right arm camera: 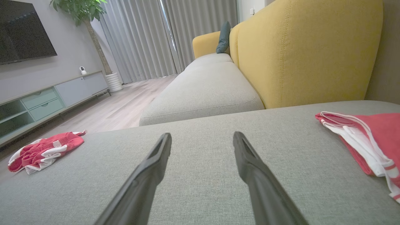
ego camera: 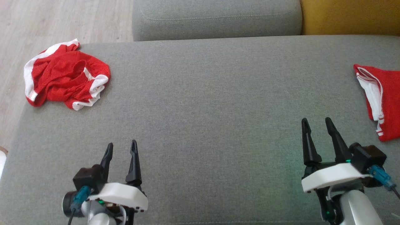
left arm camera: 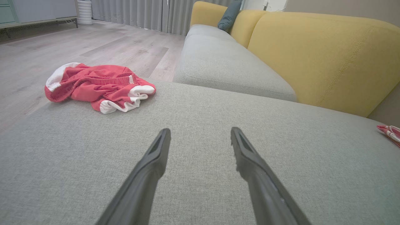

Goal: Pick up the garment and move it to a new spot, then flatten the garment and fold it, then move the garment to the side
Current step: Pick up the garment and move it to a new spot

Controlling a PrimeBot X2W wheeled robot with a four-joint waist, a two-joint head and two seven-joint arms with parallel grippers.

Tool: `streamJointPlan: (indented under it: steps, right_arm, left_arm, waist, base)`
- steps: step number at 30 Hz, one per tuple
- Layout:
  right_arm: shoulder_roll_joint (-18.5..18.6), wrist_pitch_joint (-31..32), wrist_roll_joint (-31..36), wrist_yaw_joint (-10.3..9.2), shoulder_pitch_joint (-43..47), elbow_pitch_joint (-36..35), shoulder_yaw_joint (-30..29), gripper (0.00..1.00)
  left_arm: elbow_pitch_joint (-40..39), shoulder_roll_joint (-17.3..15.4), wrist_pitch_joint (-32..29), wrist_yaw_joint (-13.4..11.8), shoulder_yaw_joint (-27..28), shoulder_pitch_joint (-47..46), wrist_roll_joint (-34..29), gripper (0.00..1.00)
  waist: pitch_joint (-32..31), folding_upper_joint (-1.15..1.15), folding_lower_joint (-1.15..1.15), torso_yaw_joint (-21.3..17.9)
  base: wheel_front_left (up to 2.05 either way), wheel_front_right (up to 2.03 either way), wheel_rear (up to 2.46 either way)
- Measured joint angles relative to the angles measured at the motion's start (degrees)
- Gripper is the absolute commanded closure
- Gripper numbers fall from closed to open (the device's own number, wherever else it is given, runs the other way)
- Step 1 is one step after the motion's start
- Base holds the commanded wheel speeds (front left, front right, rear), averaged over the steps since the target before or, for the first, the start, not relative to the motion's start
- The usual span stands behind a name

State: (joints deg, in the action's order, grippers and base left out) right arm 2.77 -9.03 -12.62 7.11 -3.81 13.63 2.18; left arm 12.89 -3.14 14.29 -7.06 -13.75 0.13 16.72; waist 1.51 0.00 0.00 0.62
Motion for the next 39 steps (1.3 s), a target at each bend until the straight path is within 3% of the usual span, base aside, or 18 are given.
streamJointPlan:
  steps: [14, 21, 27, 39]
  right_arm:
    - [0.0, 0.6, 0.0, 0.00, 1.2, -0.7, 0.2, 0.00]
    - [0.0, 0.8, 0.0, 0.00, 1.2, -1.5, 0.3, 0.00]
    - [0.0, 0.8, 0.0, 0.00, 1.2, -2.5, 0.9, 0.00]
    - [0.0, 1.0, -0.5, 0.00, 2.2, -2.7, 1.8, 0.00]
  left_arm:
    - [0.0, 0.0, 0.0, 0.0, -0.1, 0.0, 0.0, 0.00]
    - [0.0, 0.1, 0.0, 0.1, -0.4, 0.0, 0.0, 0.00]
    - [-0.4, 0.1, 0.0, 0.5, -0.5, -0.2, 0.0, 0.00]
    - [-1.7, -0.2, 0.0, 0.3, 0.4, 0.0, -0.1, 0.00]
  waist:
    - [0.1, 0.00, 0.00, 0.3]
    - [0.5, 0.00, 0.00, 2.4]
    - [0.3, 0.00, 0.00, 7.3]
    - [-0.7, 0.00, 0.00, 21.8]
  base:
    - [0.00, 0.00, 0.00]
    - [0.00, 0.00, 0.00]
    - [0.00, 0.00, 0.00]
    - [0.00, 0.00, 0.00]
